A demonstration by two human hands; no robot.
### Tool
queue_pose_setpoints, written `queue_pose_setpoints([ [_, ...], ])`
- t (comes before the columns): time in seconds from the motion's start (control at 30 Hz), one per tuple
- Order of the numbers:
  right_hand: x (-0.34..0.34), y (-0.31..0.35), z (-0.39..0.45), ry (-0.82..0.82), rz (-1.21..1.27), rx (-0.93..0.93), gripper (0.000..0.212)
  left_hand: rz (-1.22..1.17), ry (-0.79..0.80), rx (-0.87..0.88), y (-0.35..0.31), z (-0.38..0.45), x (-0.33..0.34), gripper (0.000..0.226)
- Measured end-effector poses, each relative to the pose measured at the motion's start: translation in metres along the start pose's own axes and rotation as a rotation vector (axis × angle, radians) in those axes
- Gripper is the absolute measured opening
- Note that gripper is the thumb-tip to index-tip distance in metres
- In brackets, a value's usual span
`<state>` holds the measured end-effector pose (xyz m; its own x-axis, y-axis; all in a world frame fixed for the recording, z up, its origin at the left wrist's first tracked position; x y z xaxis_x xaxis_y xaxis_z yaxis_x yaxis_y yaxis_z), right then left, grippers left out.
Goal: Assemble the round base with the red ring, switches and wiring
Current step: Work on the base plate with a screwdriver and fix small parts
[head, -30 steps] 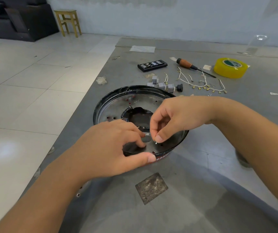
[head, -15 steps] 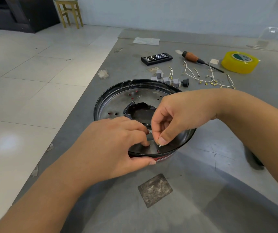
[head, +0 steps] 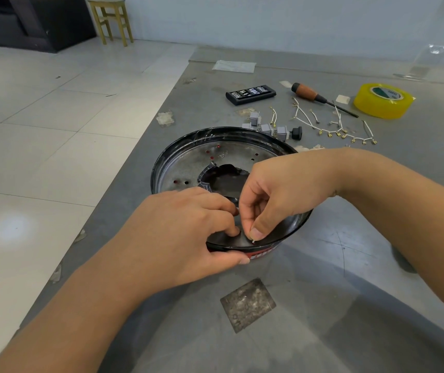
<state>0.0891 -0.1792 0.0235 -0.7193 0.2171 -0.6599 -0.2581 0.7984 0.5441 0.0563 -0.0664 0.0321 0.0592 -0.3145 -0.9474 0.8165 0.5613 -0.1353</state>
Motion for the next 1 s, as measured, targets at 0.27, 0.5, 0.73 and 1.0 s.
queue_pose_setpoints([
  [0.27, 0.0006, 0.0035, 0.0025, 0.025, -0.082, 0.03, 0.006, -0.009, 0.017, -0.014, -0.0011, 0.0, -0.0016, 0.05],
  [0.5, 0.0007, 0.0071, 0.0039, 0.007, -0.198, 0.099, 0.009, -0.002, 0.021, -0.051, 0.0006, 0.0, -0.0015, 0.055],
  [0.73, 0.0036, 0.0059, 0.0021, 0.021, -0.203, 0.175, 0.014, 0.005, 0.069, -0.096, 0.0039, -0.0003, 0.0041, 0.067],
  [1.0, 0.0039, 0.0015, 0.0091, 0.031, -0.174, 0.244, 0.016, 0.02, 0.142, -0.141, 0.007, 0.0001, 0.0072, 0.065],
])
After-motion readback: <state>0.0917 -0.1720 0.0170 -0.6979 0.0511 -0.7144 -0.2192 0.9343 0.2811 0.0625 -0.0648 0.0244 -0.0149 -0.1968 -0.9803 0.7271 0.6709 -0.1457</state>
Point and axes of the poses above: each hand's wrist, its own z-axis towards the middle knuckle, its own x-axis out of the palm, y = z × x, the point moved 8 cm from there along z, towards the middle knuckle, and after that the axes turned 1 degree about -z, right-handed, at the moved point
